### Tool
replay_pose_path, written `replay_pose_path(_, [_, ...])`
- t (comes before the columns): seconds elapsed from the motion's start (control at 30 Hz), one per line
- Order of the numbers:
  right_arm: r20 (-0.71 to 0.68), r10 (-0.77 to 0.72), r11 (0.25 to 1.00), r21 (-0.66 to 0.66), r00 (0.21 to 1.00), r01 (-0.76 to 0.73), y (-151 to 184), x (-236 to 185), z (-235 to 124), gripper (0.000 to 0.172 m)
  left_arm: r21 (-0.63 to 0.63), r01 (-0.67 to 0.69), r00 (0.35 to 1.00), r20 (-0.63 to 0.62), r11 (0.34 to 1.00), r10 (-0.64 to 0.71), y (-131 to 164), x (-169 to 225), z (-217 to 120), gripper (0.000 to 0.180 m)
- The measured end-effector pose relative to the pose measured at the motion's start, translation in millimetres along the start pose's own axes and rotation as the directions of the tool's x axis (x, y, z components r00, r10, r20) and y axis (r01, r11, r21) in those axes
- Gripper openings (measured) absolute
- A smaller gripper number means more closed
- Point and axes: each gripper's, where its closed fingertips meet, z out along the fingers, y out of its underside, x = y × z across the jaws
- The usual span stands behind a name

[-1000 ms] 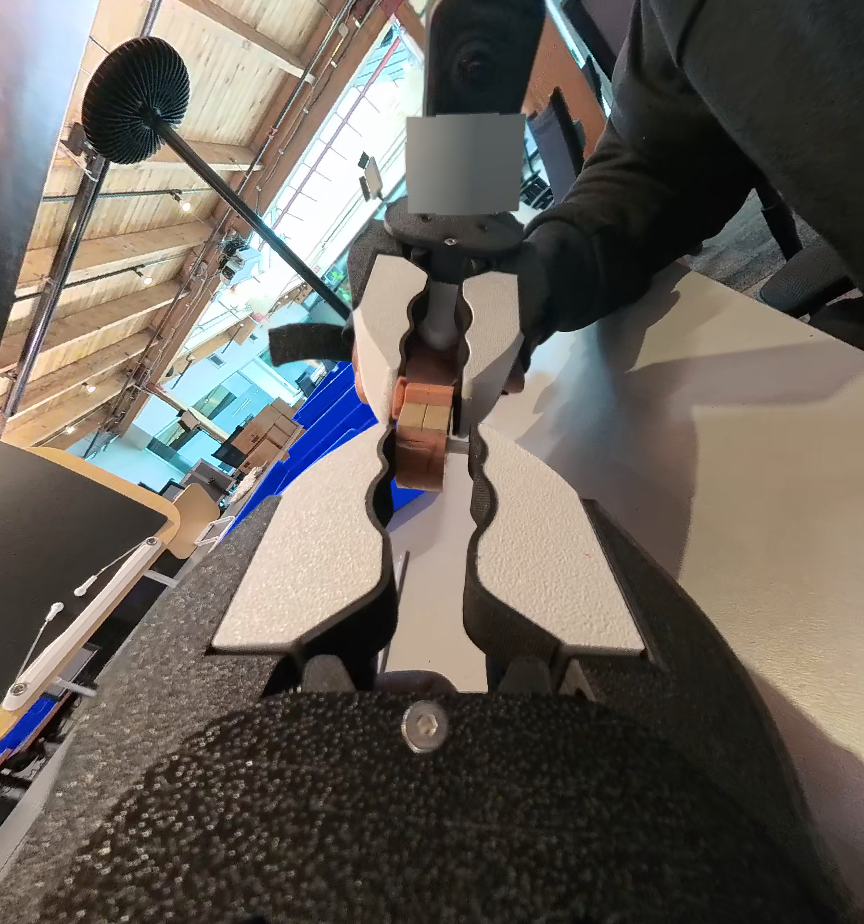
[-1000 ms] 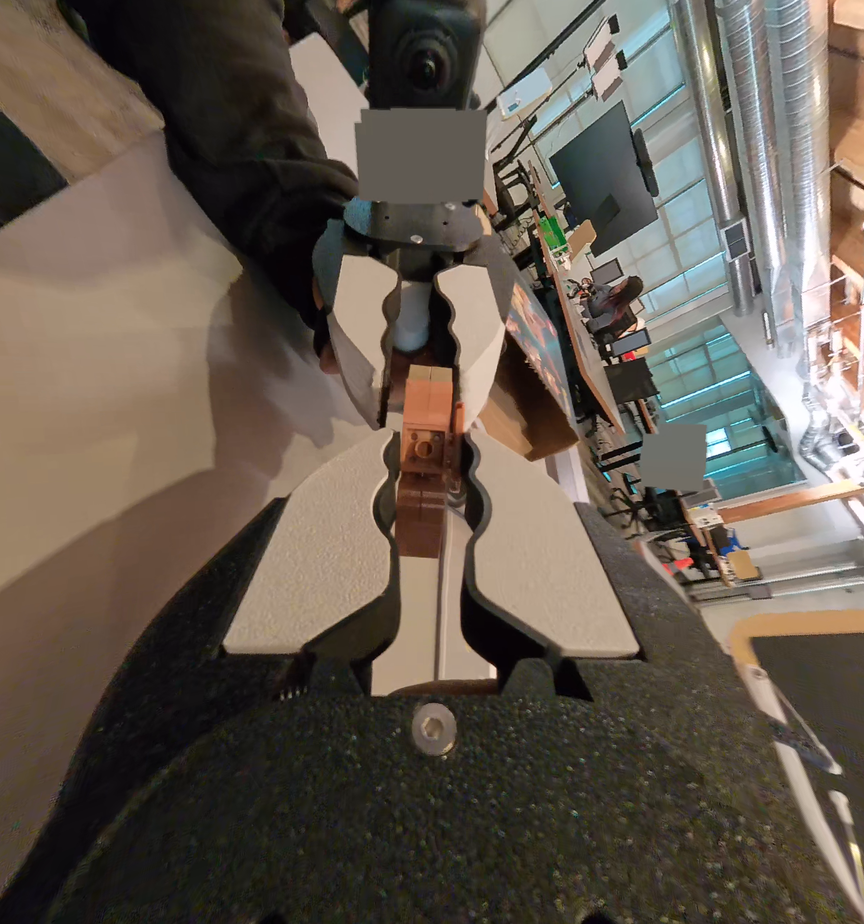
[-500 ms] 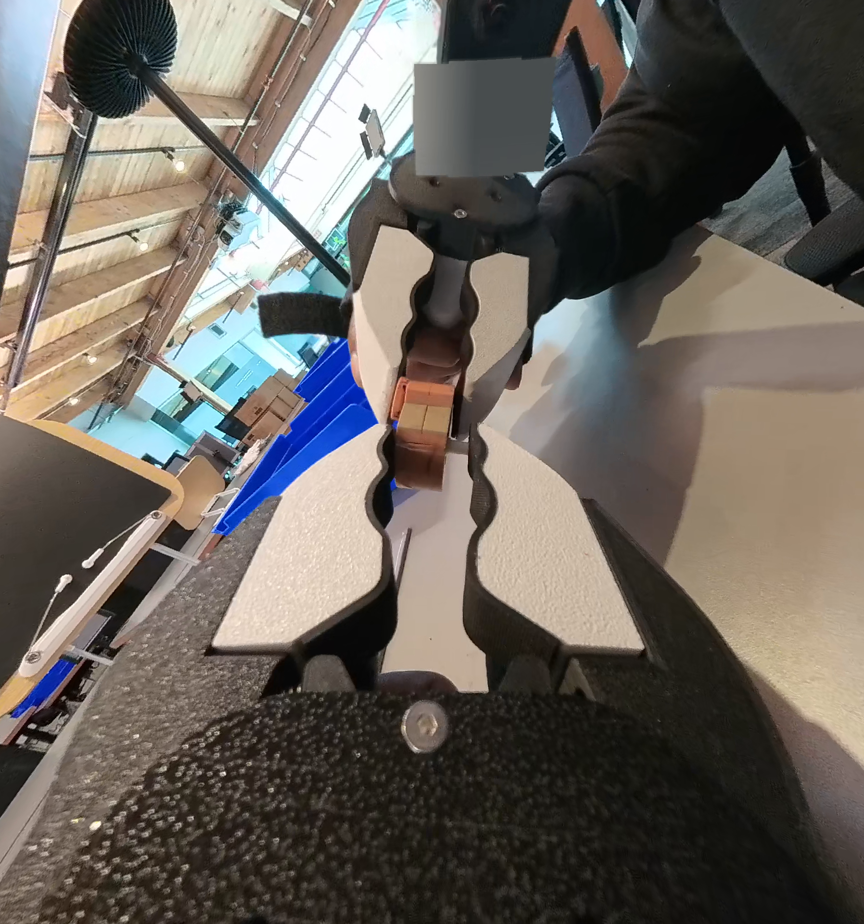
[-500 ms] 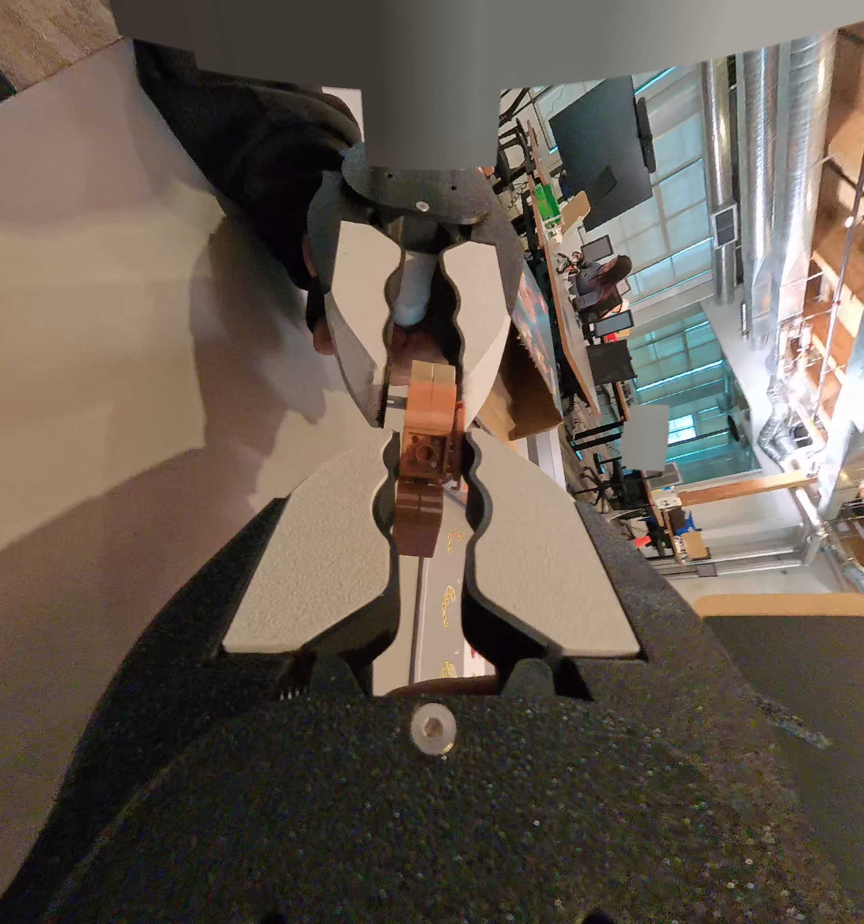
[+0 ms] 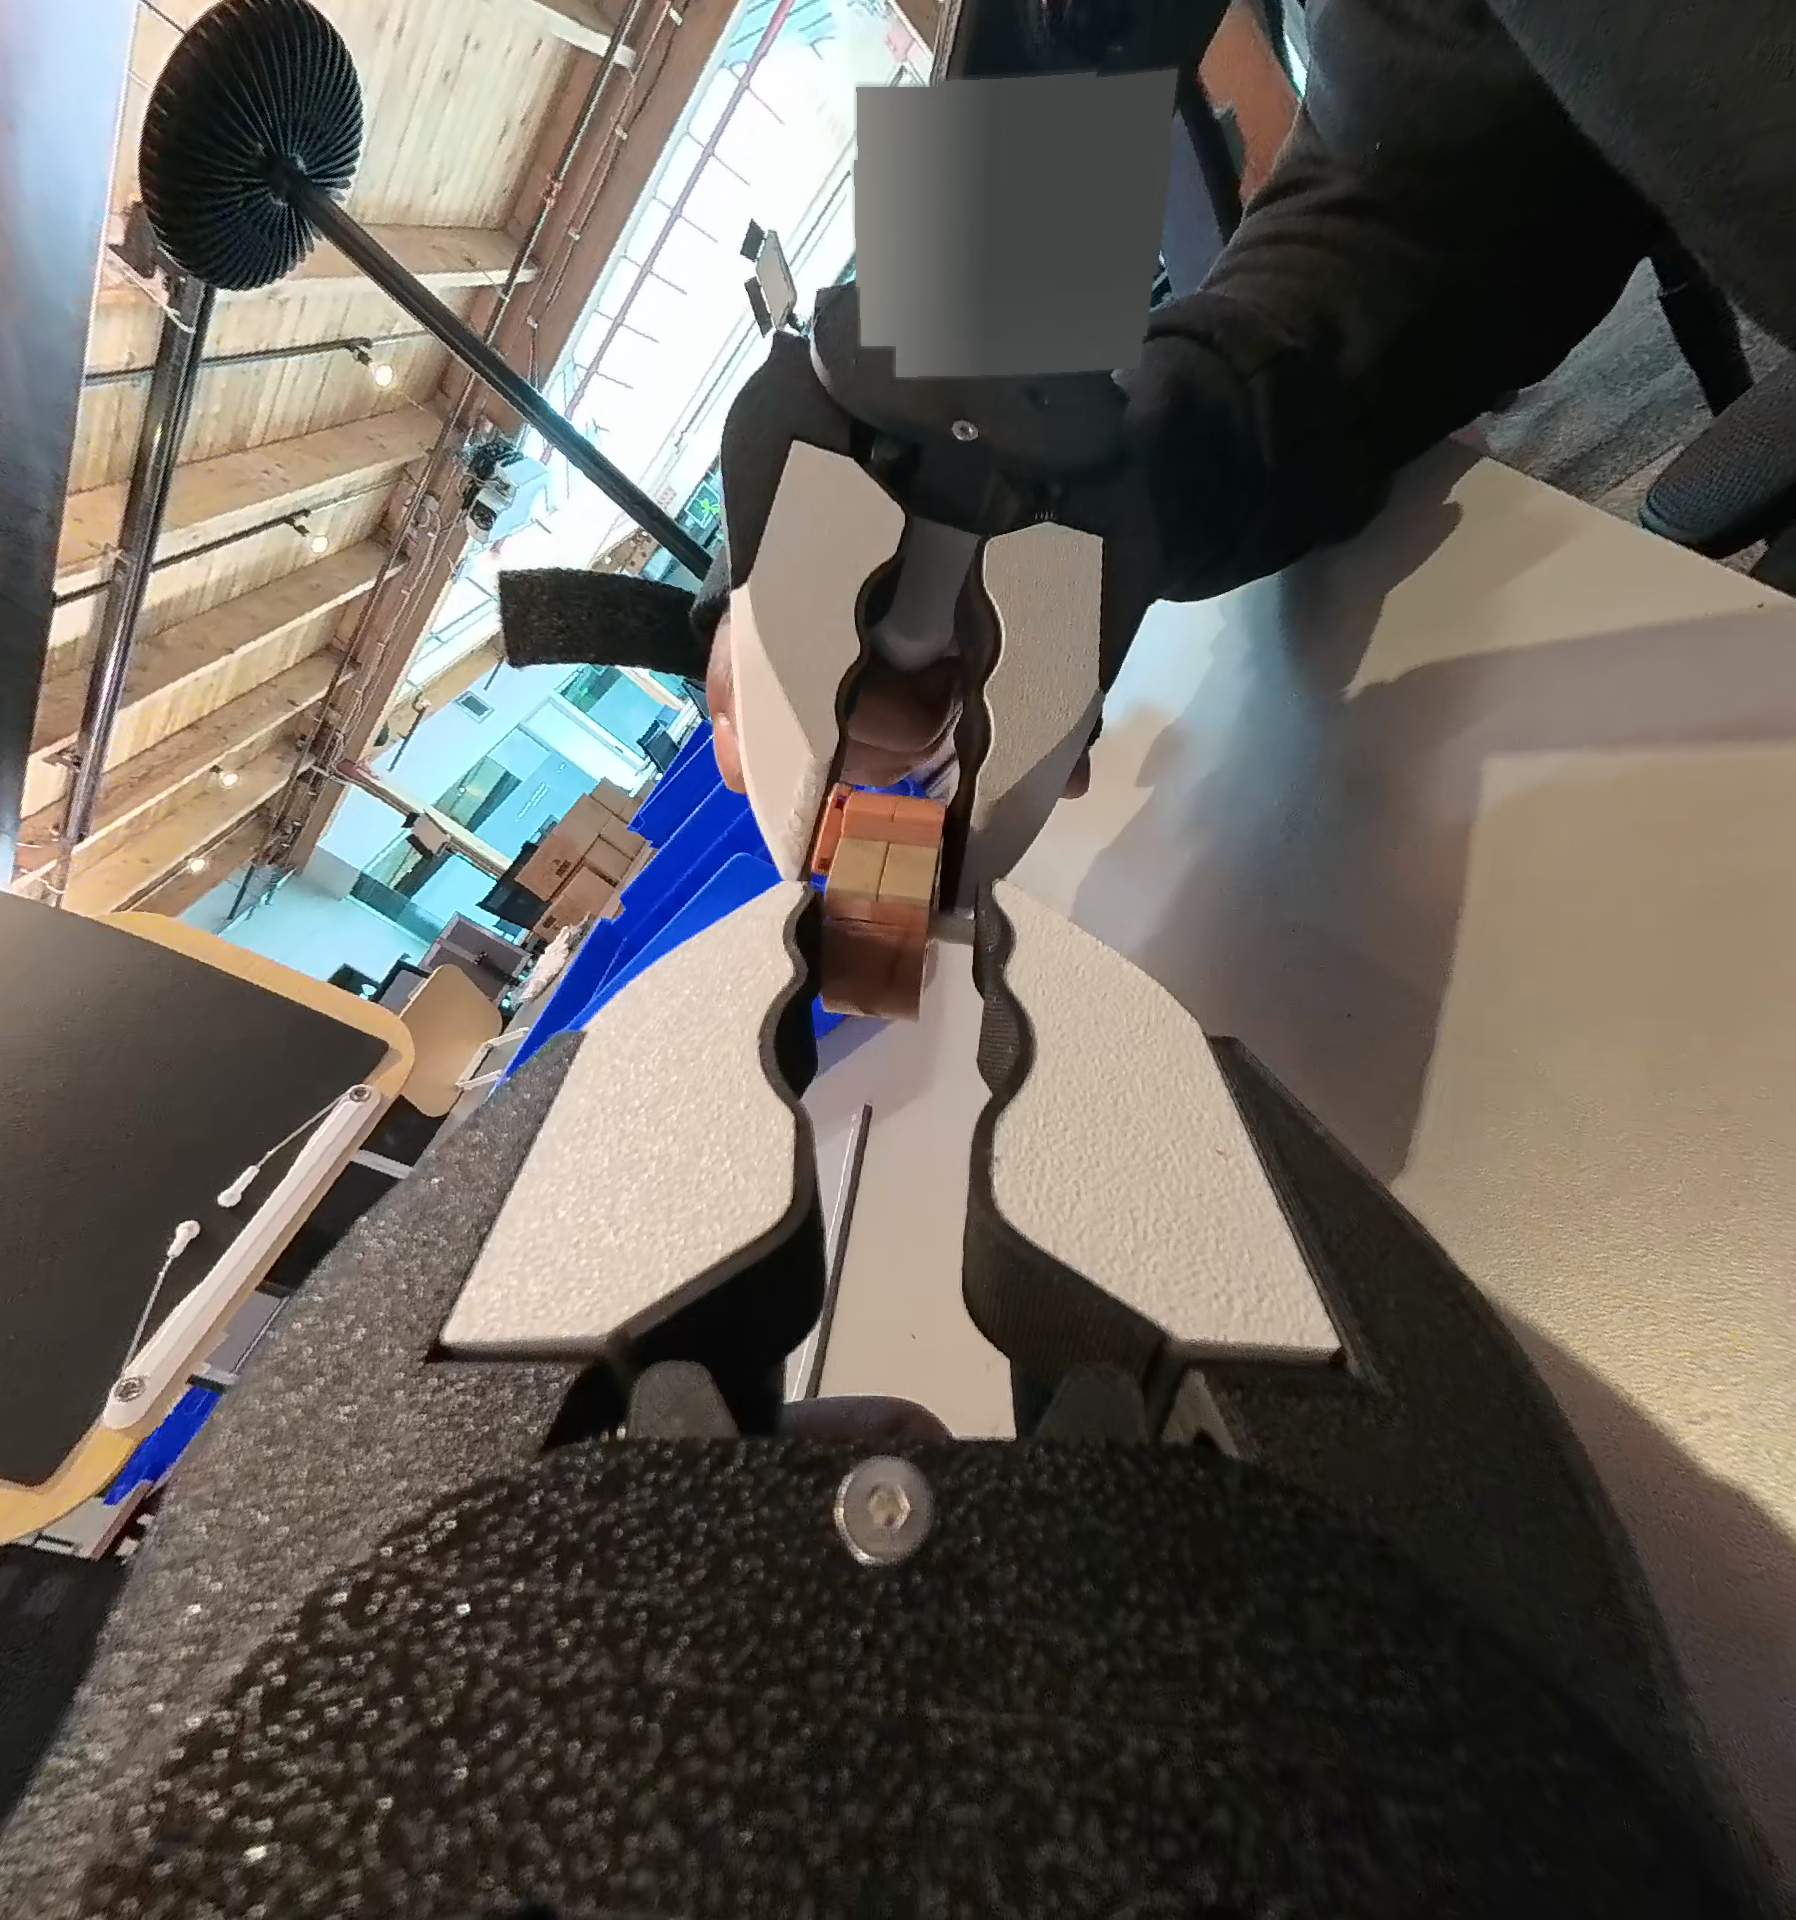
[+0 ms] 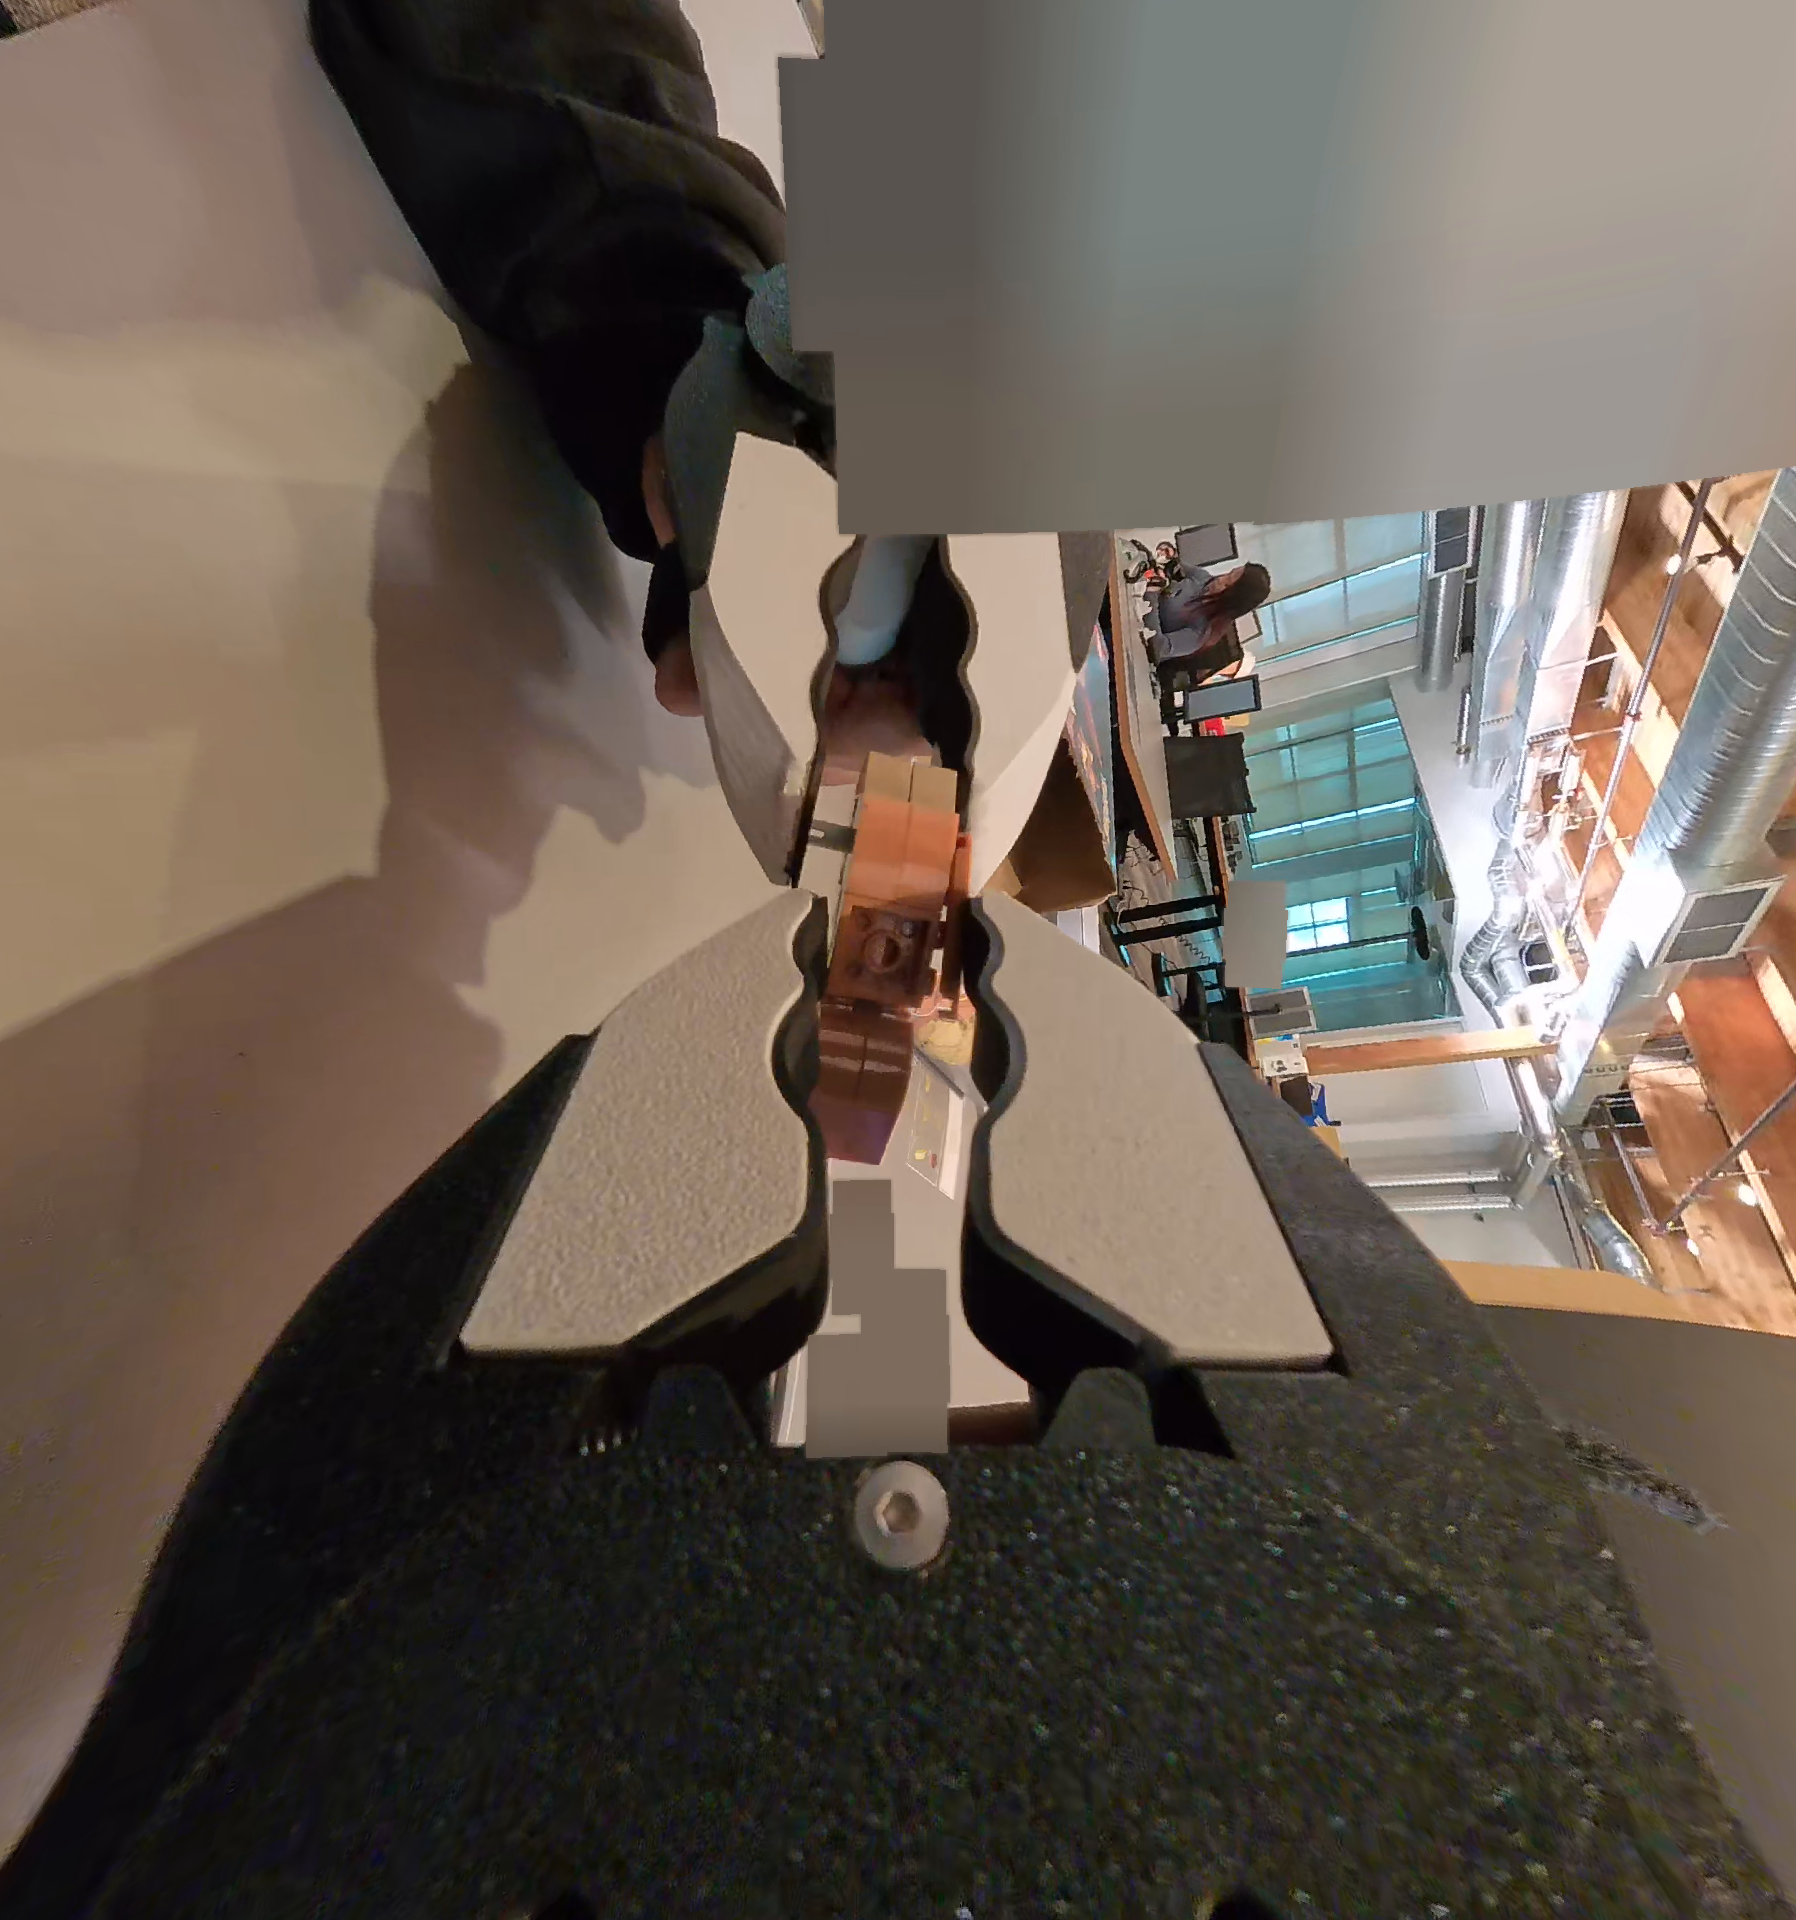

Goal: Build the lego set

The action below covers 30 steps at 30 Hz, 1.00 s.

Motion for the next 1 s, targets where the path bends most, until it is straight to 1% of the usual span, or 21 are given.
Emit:
replay_pose_path(0.27, [-0.008,-0.016,1.000,-0.017,1.000,0.016,3.6,1.6,-0.4,0.024,0.008,-0.012,1.000,0.013,1.000,0.012,-2.0,-1.0,-0.6,0.027])
replay_pose_path(0.43, [0.013,0.014,1.000,0.008,1.000,-0.014,2.5,0.1,-1.9,0.024,0.026,0.006,1.000,0.005,1.000,-0.006,-3.4,0.4,-0.4,0.027])
replay_pose_path(0.53, [0.034,0.056,0.998,0.024,0.998,-0.057,2.0,-0.2,-2.6,0.024,0.033,0.013,1.000,0.003,0.999,-0.013,-4.1,0.9,0.0,0.027])
replay_pose_path(0.77, [0.086,0.210,0.975,0.052,0.974,-0.215,2.6,1.6,-2.6,0.023,0.046,0.043,0.999,0.018,0.998,-0.044,-4.8,-1.9,0.4,0.027])
replay_pose_path(0.9, [0.110,0.263,0.961,0.051,0.958,-0.270,4.9,1.4,-1.7,0.023,0.055,0.098,0.995,0.008,0.994,-0.098,-3.4,-2.6,1.1,0.027])
replay_pose_path(1.0, [0.131,0.311,0.946,0.052,0.941,-0.320,6.7,1.2,-1.1,0.023,0.068,0.166,0.986,-0.012,0.984,-0.166,-1.0,-2.8,2.2,0.027])
